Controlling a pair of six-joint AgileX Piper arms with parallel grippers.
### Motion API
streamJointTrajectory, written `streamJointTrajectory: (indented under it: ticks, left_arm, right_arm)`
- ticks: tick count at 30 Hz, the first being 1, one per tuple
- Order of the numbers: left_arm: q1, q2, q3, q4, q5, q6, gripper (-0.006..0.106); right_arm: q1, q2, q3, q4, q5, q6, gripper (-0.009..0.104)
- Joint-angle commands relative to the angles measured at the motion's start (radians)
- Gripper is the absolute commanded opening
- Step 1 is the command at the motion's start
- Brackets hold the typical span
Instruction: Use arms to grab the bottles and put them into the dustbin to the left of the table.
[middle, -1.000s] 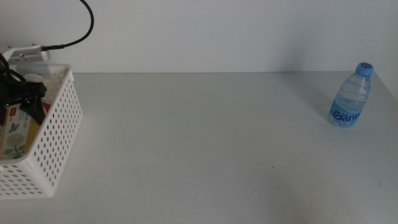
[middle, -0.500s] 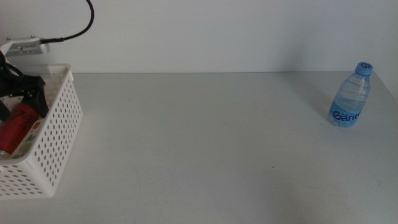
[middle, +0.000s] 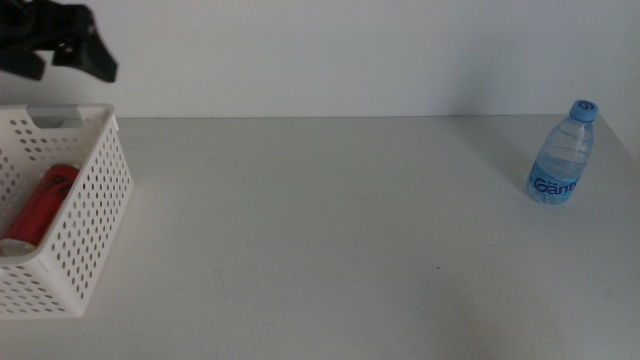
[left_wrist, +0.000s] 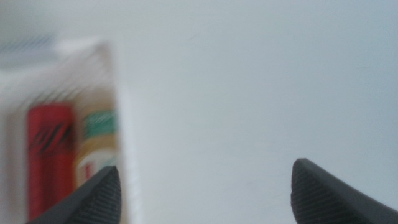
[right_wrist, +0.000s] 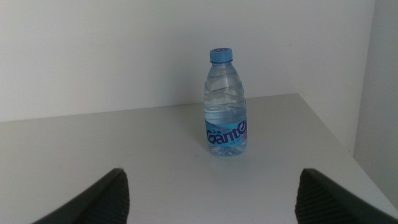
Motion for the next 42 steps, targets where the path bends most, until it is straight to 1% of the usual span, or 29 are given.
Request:
streamJointTrajectory:
  ticks: [1, 7, 11, 14, 17, 21, 26, 31, 37, 42]
  left_arm:
    - [-0.112, -0.114, 0.006, -0.022, -0.093, -0.006, 0.093]
    - [-0.371, -0.292, 0.194, 0.018, -0.290, 0.020, 0.090]
    - [-0.524, -0.384, 0.325, -0.024, -0.371, 0.020, 0.090]
    - [-0.620, -0.426, 0.411, -0.006, -0.446, 0.020, 0.090]
    - [-0.677, -0.459, 0.464, 0.008, -0.489, 0.020, 0.090]
    - [-0.686, -0.528, 0.539, 0.012, -0.553, 0.020, 0.090]
    - [-0.686, -0.702, 0.688, 0.035, -0.660, 0.017, 0.090]
    - [-0.685, -0.848, 0.783, 0.057, -0.700, -0.003, 0.090]
    - [-0.685, -0.867, 0.803, 0.065, -0.777, -0.023, 0.090]
    - [-0.685, -0.867, 0.803, 0.065, -0.778, -0.023, 0.090]
  right_arm:
    - [-0.007, -0.022, -0.010, -0.008, -0.072, -0.006, 0.094]
    - [-0.007, -0.022, -0.010, -0.008, -0.072, -0.006, 0.094]
    - [-0.007, -0.022, -0.010, -0.008, -0.072, -0.006, 0.094]
    - [-0.007, -0.022, -0.010, -0.008, -0.072, -0.006, 0.094]
    - [-0.007, -0.022, -0.010, -0.008, -0.072, -0.006, 0.094]
    - [-0.007, -0.022, -0.010, -0.008, -0.072, -0.006, 0.094]
    - [-0.007, -0.022, -0.010, -0.008, -0.072, -0.006, 0.094]
    - [-0.007, -0.022, -0.010, -0.008, -0.072, -0.006, 0.094]
    - [-0.007, -0.022, -0.010, -0.008, -0.072, -0.006, 0.094]
    - [-0.007, -0.022, -0.010, -0.008, -0.072, -0.006, 0.094]
